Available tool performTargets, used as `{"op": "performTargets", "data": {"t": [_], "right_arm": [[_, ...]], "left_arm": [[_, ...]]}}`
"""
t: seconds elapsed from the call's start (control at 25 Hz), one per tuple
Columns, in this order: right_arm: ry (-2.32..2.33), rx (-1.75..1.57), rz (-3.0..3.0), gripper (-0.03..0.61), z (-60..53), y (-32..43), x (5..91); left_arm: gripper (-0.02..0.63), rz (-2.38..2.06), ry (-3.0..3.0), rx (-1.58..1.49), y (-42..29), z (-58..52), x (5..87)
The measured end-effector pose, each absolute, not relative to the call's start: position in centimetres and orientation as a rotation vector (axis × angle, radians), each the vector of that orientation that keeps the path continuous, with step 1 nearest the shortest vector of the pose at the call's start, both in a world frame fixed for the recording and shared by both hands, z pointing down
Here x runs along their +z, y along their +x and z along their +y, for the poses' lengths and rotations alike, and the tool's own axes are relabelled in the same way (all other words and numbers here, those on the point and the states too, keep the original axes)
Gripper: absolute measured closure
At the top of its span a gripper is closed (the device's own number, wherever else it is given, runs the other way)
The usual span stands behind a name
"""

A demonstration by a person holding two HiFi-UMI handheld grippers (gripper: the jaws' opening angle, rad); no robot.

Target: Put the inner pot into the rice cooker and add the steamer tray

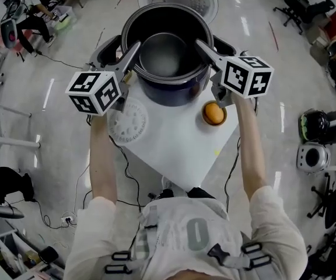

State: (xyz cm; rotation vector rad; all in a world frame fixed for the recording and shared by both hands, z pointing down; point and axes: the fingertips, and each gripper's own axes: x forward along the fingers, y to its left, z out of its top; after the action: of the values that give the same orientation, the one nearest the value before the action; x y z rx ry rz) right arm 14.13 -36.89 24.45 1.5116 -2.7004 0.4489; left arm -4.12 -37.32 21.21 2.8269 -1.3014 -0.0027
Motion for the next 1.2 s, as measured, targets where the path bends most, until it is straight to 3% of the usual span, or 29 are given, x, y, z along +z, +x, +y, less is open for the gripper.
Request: {"op": "performTargets", "data": {"t": [0.16,0.48,1.2], "right_arm": [[1.467,0.652,-2.642,0.380,-38.7,14.6,28.5],[1.478,0.731,-2.438,0.379,-40.2,15.9,34.1],[1.363,0.588,-2.204,0.394,-42.3,15.9,39.5]], "left_arm": [[0.367,-1.292,2.785,0.052,-3.3,-39.7,23.9],[0.388,-1.264,2.720,0.150,-1.8,-42.6,28.6],[0.391,-1.270,2.529,0.450,-2.3,-44.7,38.0]]}}
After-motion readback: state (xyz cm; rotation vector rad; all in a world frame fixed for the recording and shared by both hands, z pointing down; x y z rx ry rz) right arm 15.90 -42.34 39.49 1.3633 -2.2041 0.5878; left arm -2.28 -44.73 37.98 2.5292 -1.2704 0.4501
